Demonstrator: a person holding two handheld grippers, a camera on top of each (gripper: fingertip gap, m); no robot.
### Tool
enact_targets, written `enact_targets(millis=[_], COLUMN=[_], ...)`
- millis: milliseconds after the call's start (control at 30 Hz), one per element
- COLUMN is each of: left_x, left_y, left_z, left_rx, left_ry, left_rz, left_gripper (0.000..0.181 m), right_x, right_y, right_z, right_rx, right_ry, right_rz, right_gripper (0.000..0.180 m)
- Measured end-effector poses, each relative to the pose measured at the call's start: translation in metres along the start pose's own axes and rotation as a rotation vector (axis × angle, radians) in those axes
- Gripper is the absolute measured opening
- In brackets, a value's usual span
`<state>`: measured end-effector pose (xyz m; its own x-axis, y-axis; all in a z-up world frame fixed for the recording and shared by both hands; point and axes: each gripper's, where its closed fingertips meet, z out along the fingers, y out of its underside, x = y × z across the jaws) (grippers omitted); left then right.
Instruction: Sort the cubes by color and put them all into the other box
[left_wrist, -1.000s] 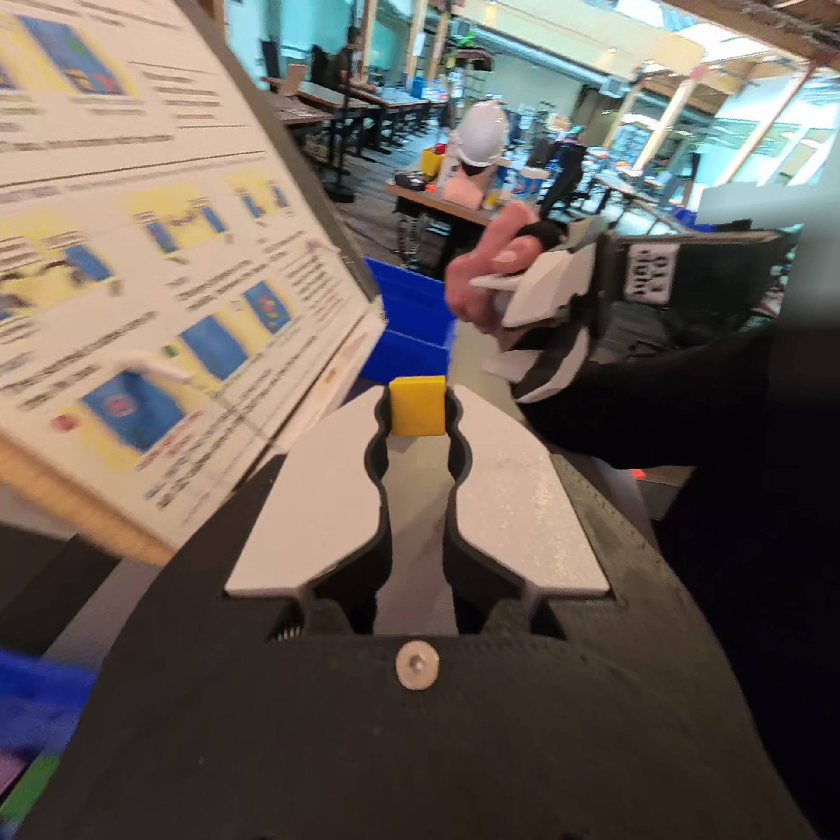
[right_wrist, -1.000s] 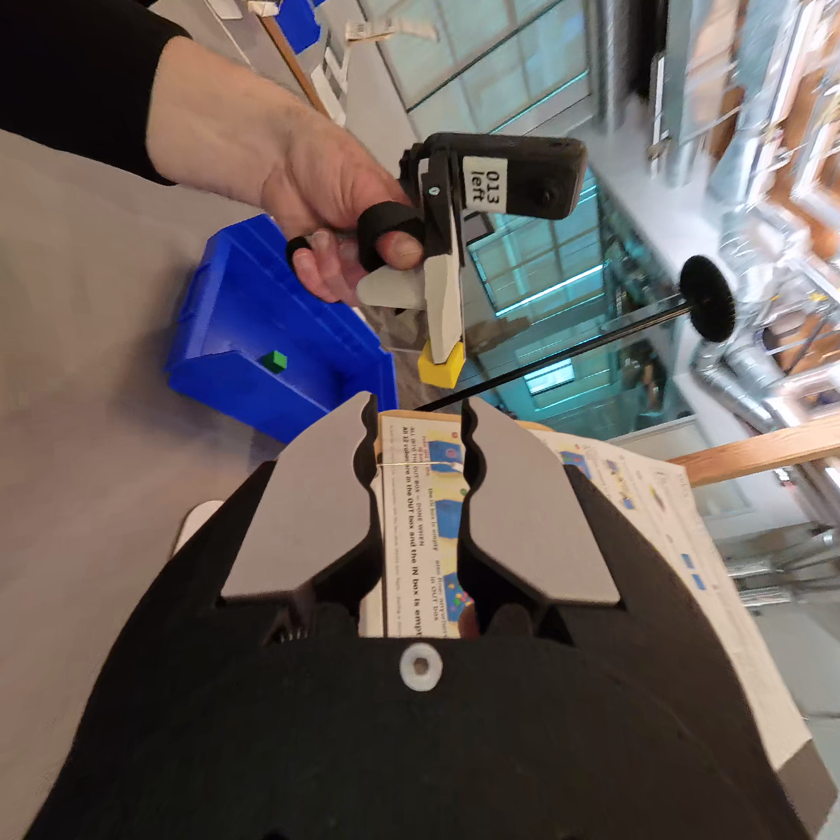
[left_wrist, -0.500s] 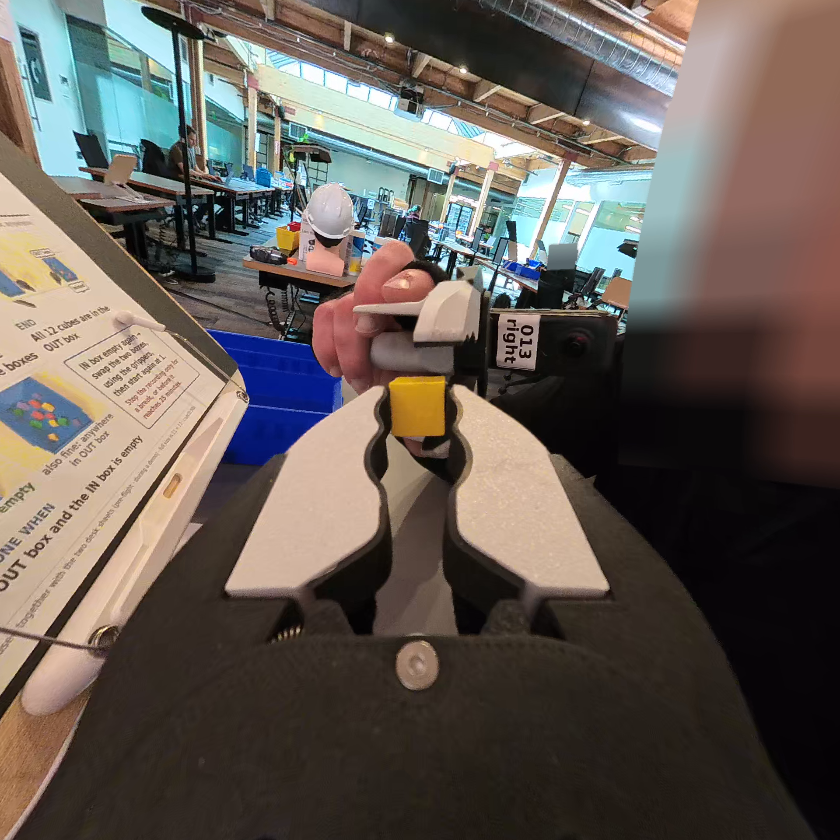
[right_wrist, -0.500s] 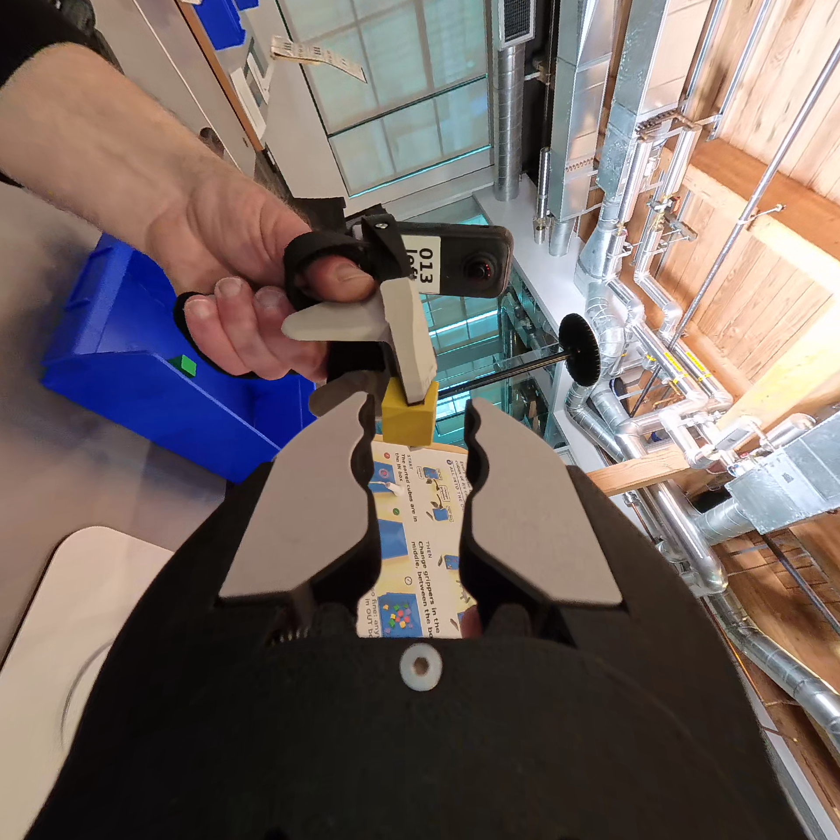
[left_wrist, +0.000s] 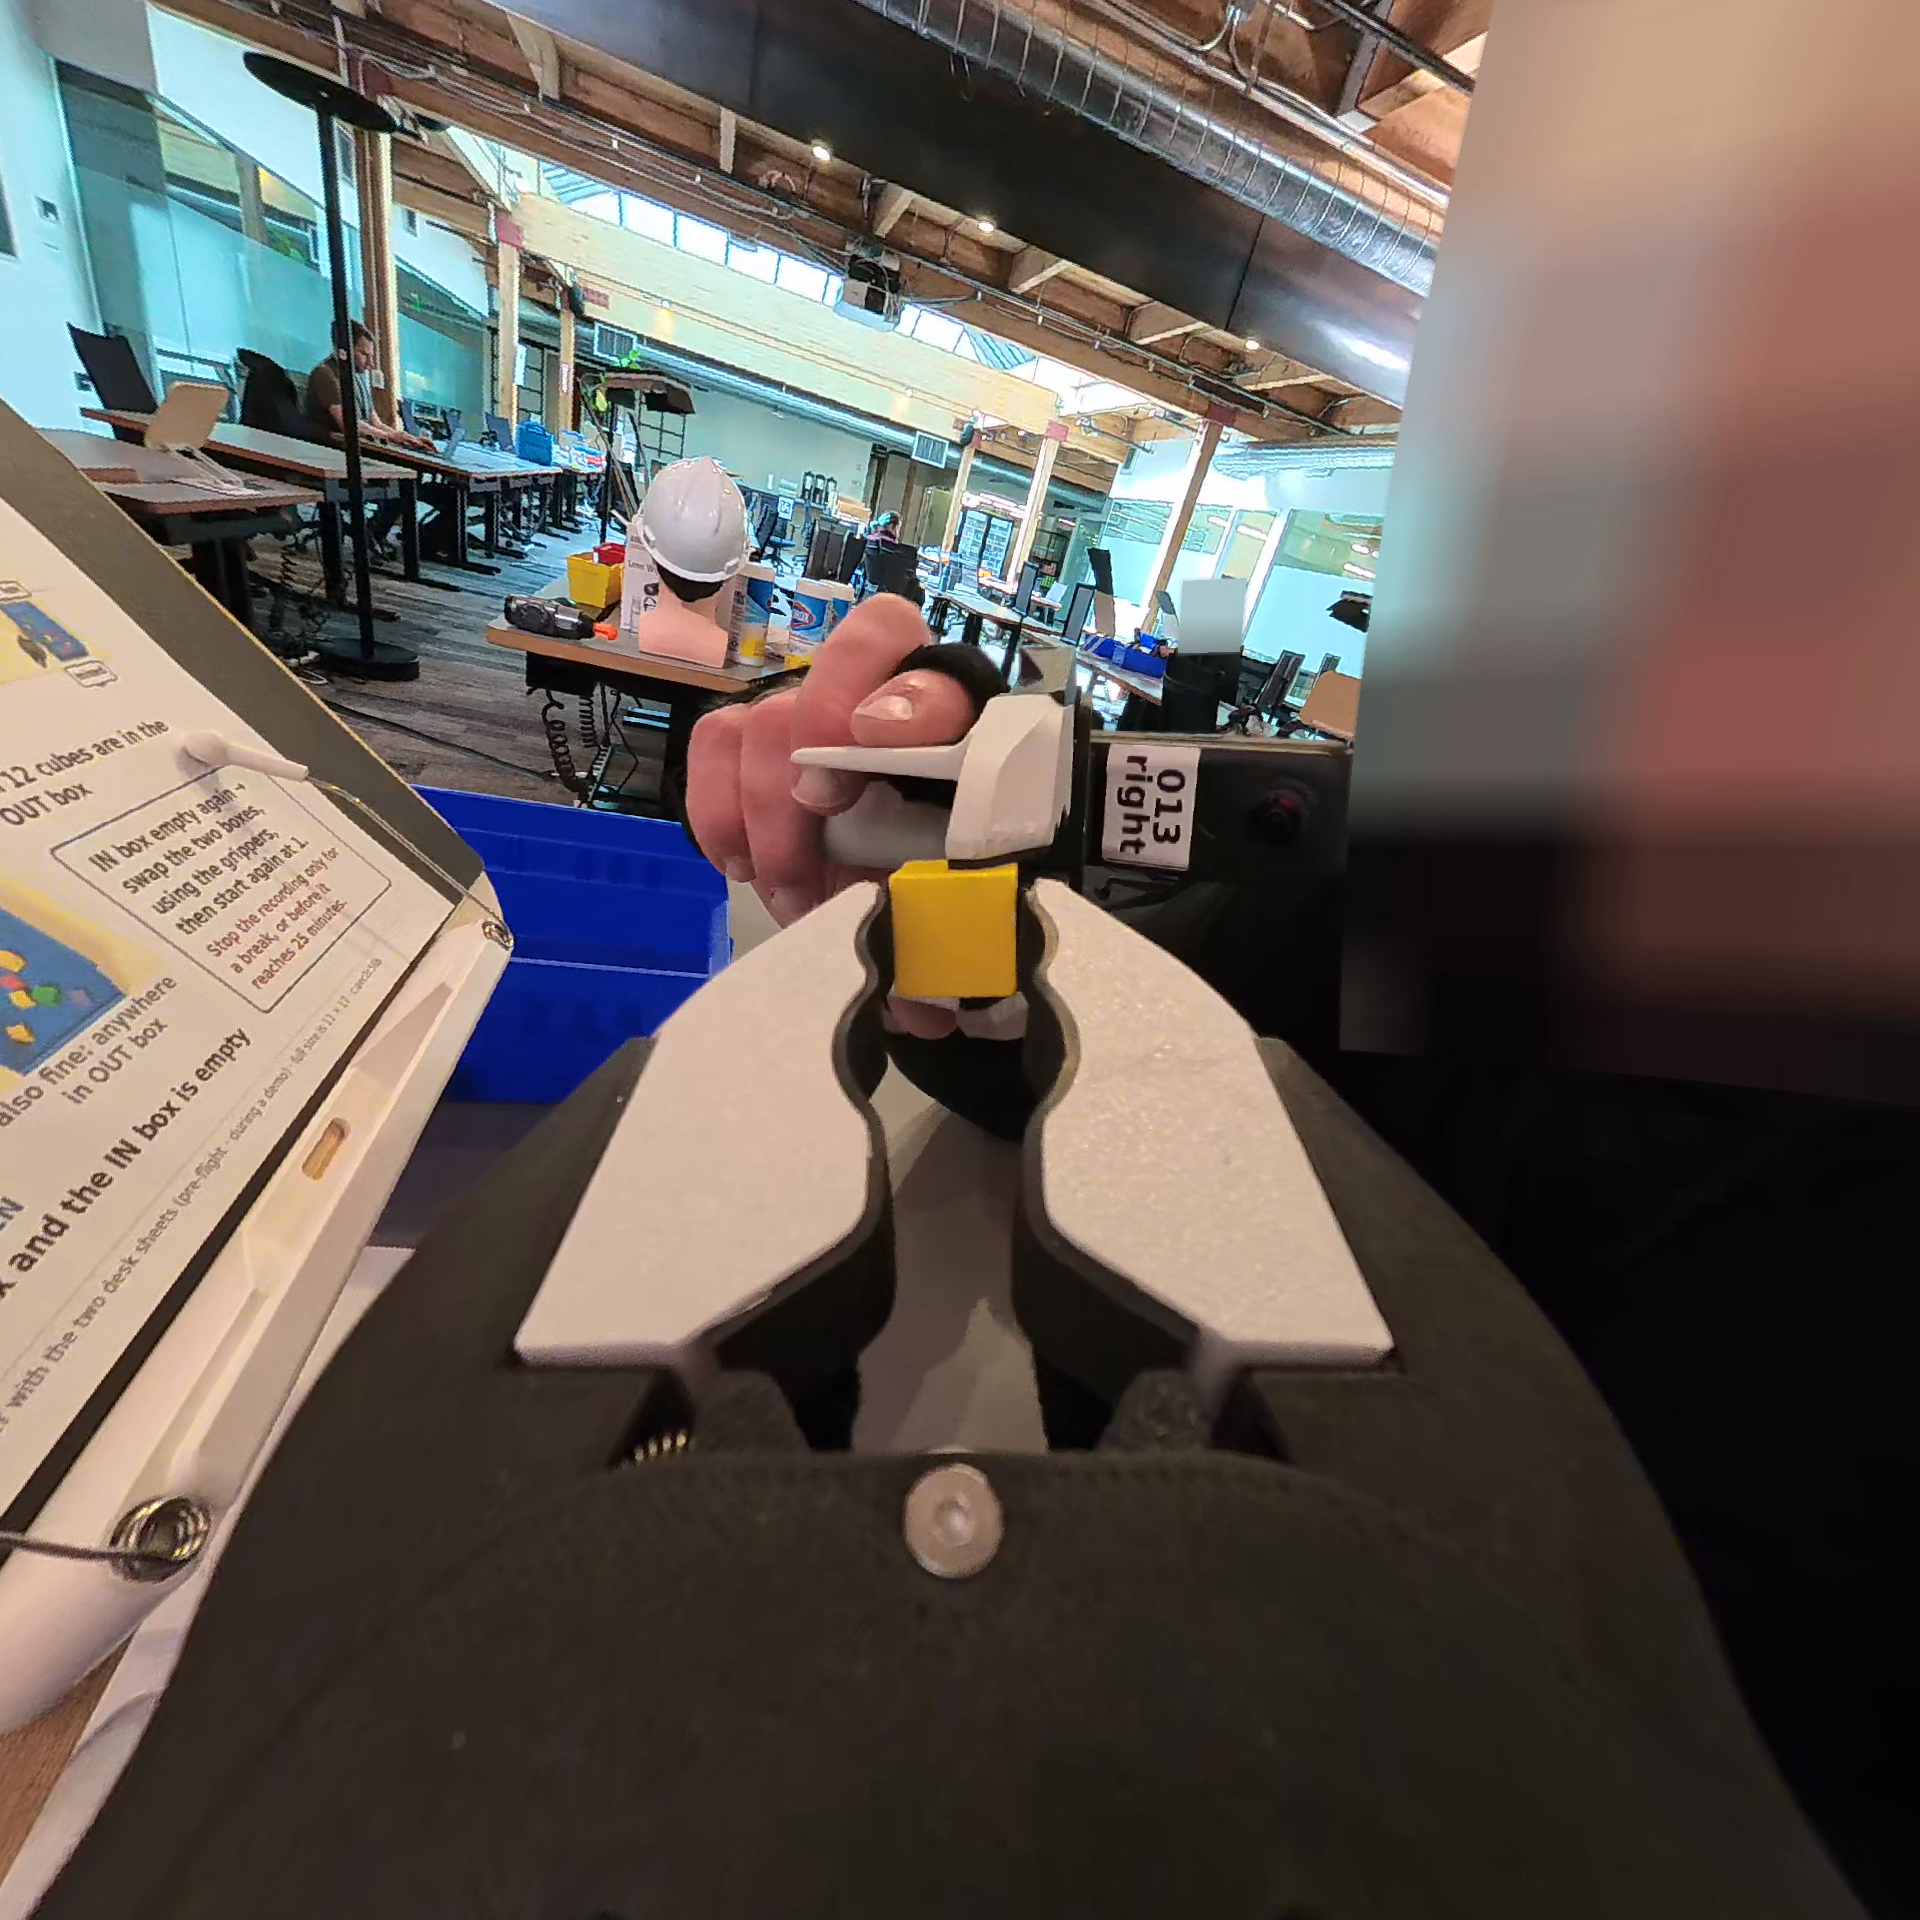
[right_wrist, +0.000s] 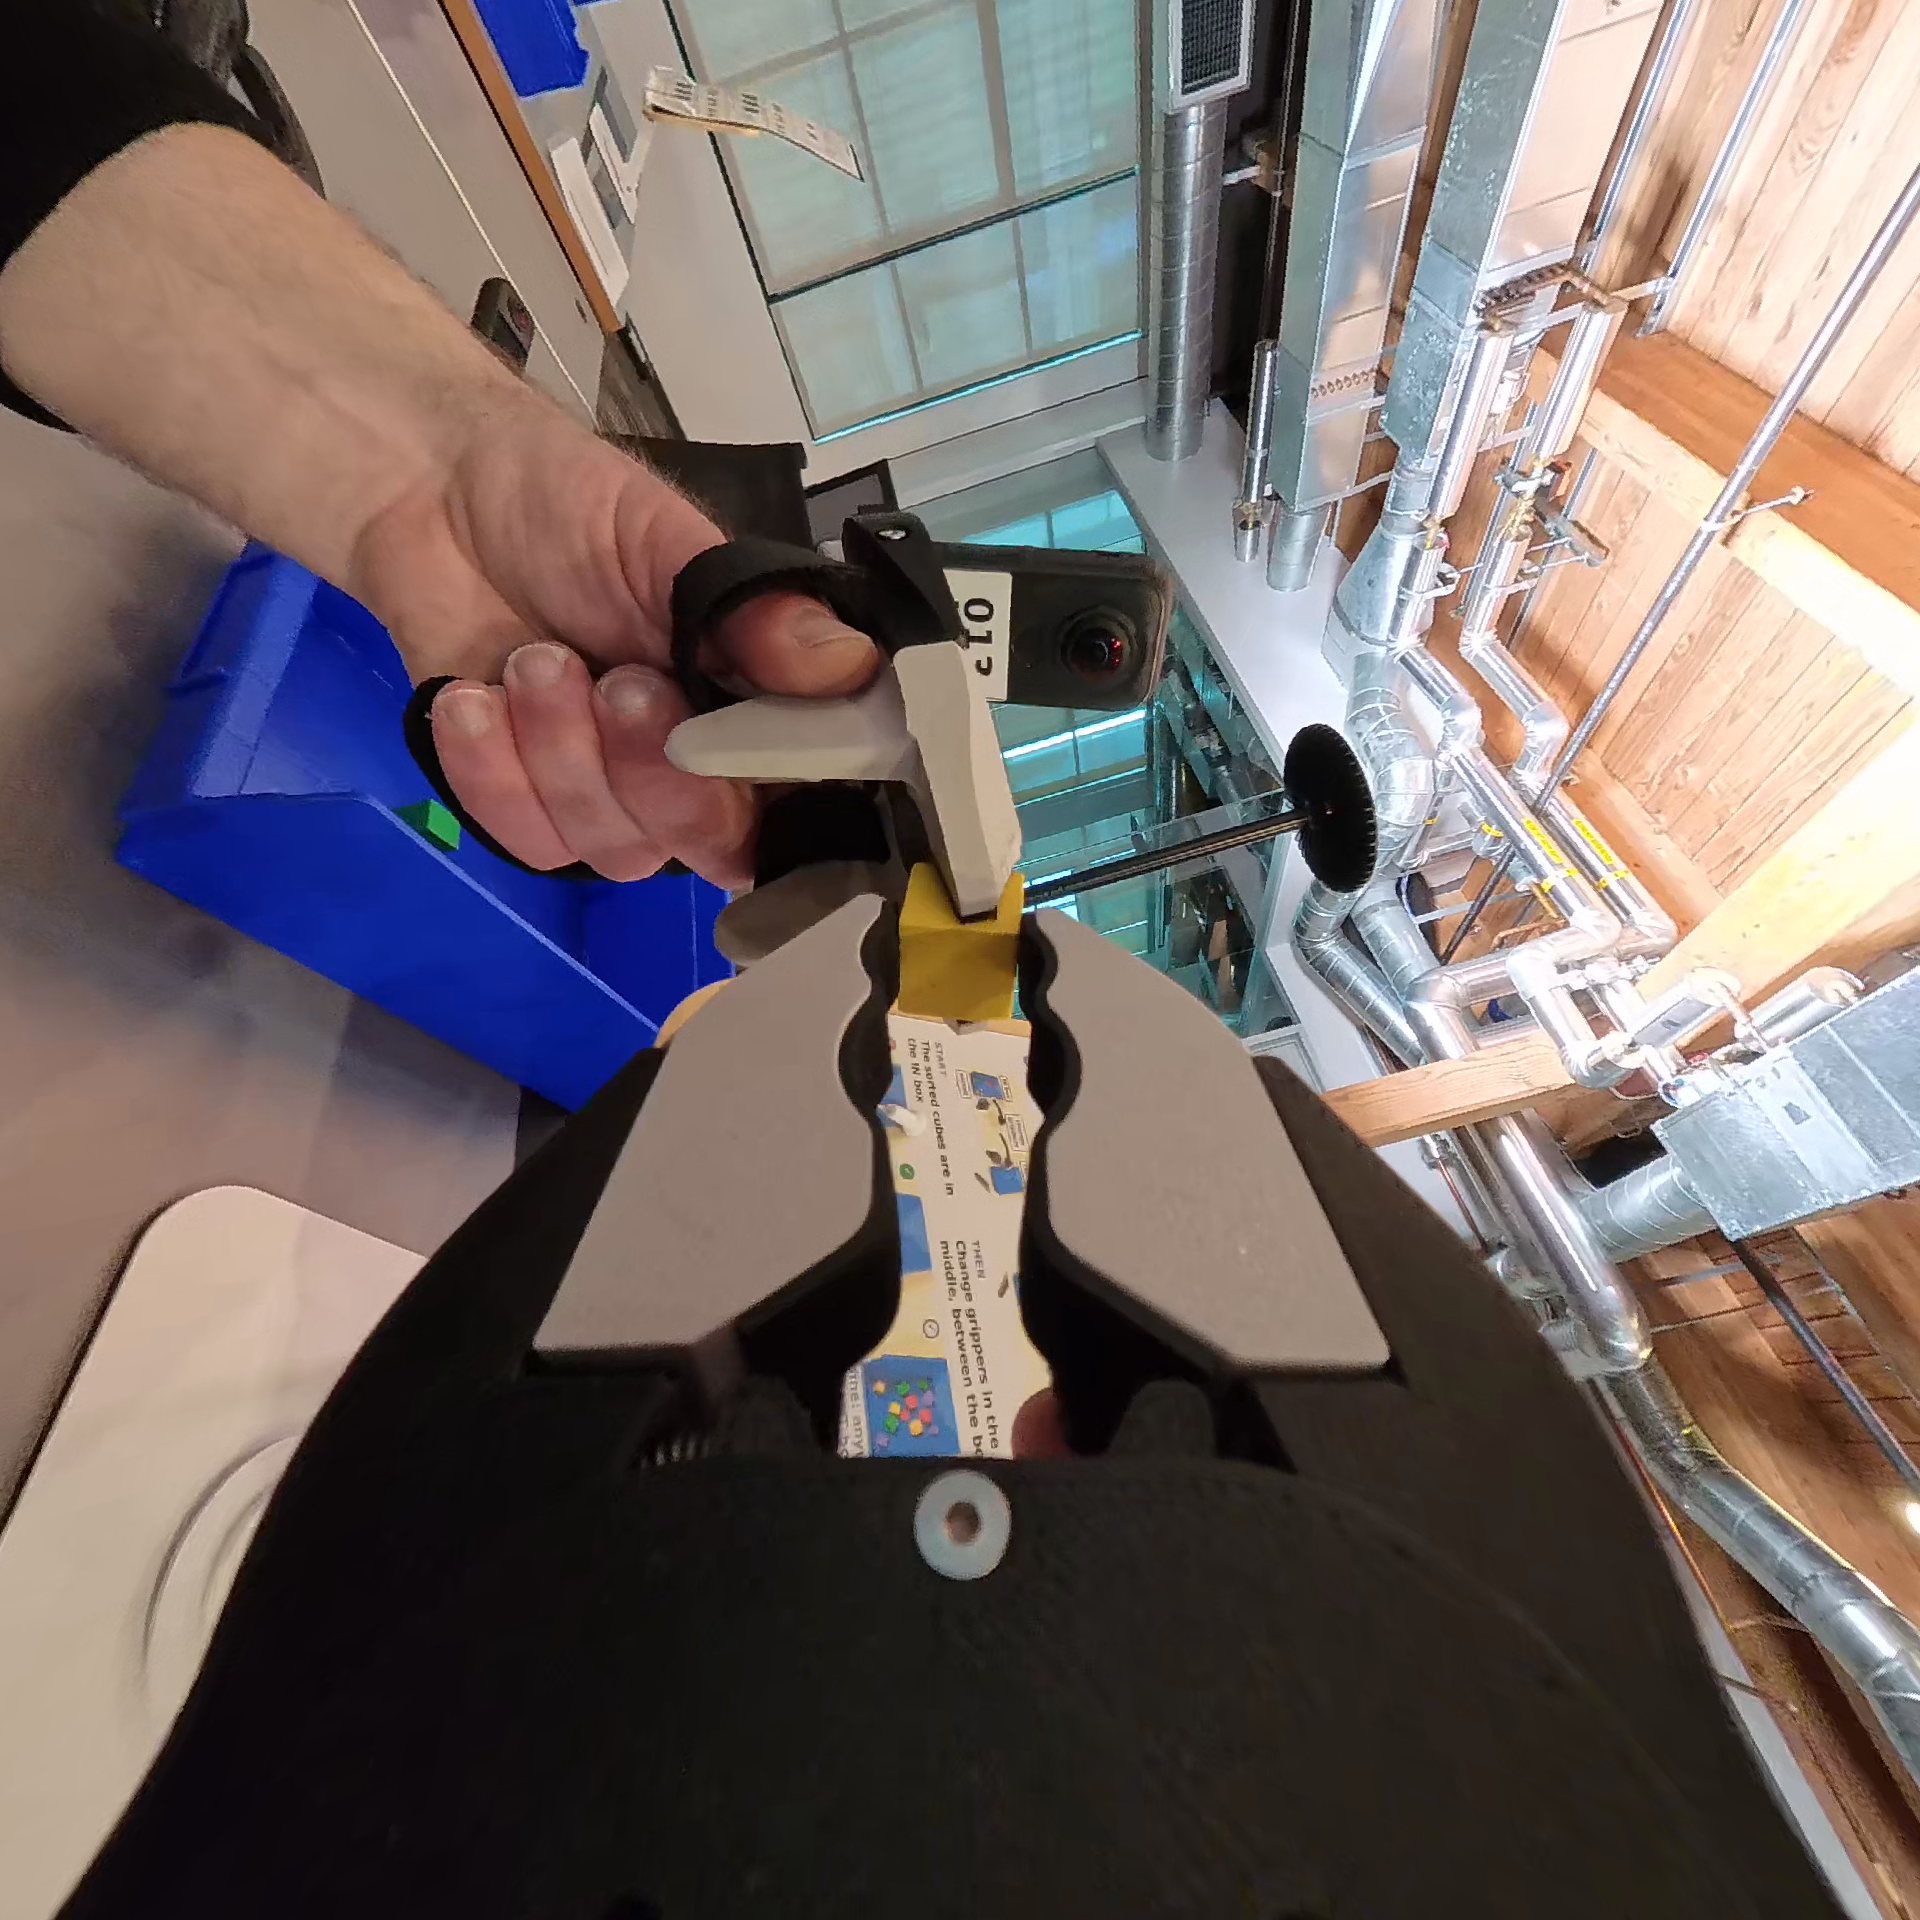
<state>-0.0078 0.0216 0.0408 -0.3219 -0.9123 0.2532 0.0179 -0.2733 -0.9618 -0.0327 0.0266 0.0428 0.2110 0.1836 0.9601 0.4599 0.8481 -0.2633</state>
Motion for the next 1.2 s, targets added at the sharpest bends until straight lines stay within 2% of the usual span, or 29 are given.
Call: enact_targets(millis=[33, 167, 200, 333, 400, 467, 500, 767, 933, 1067, 1200], left_x=[0.001, 0.004, 0.004, -0.005, -0.005, -0.004, -0.003, 0.009, 0.03, 0.043, 0.048], left_y=[0.0, -0.003, -0.006, -0.005, -0.008, -0.011, -0.013, -0.025, -0.032, -0.037, -0.041], left_z=[0.0, -0.001, -0.002, -0.009, -0.013, -0.017, -0.018, -0.02, -0.012, -0.003, 0.007], left_rx=[0.003, 0.029, 0.042, -0.007, -0.02, -0.037, -0.044, -0.156, -0.22, -0.25, -0.264], left_ry=[0.006, 0.04, 0.037, -0.074, -0.112, -0.156, -0.18, -0.395, -0.465, -0.491, -0.505], left_rz=[-0.004, -0.008, -0.008, 0.042, 0.072, 0.13, 0.157, 0.355, 0.473, 0.537, 0.573], left_gripper=[0.021, 0.022, 0.028, 0.035, 0.028, 0.006, 0.0, 0.0, 0.0, 0.0, 0.0], right_x=[0.0, 0.002, 0.003, 0.011, 0.017, 0.023, 0.027, 0.062, 0.068, 0.062, 0.051], right_y=[-0.001, -0.003, -0.003, -0.001, 0.002, 0.006, 0.007, 0.018, 0.032, 0.048, 0.081], right_z=[0.0, 0.0, -0.001, -0.006, -0.01, -0.015, -0.018, -0.051, -0.075, -0.092, -0.113], right_rx=[0.0, 0.005, 0.005, 0.0, -0.008, -0.02, -0.025, -0.066, -0.121, -0.172, -0.282], right_ry=[0.0, 0.004, 0.005, 0.013, 0.014, 0.017, 0.014, 0.058, 0.042, -0.02, -0.119], right_rz=[-0.001, 0.009, 0.015, 0.041, 0.052, 0.06, 0.071, 0.117, 0.126, 0.145, 0.171], right_gripper=[0.021, 0.022, 0.022, 0.022, 0.022, 0.022, 0.022, 0.022, 0.022, 0.022, 0.022])
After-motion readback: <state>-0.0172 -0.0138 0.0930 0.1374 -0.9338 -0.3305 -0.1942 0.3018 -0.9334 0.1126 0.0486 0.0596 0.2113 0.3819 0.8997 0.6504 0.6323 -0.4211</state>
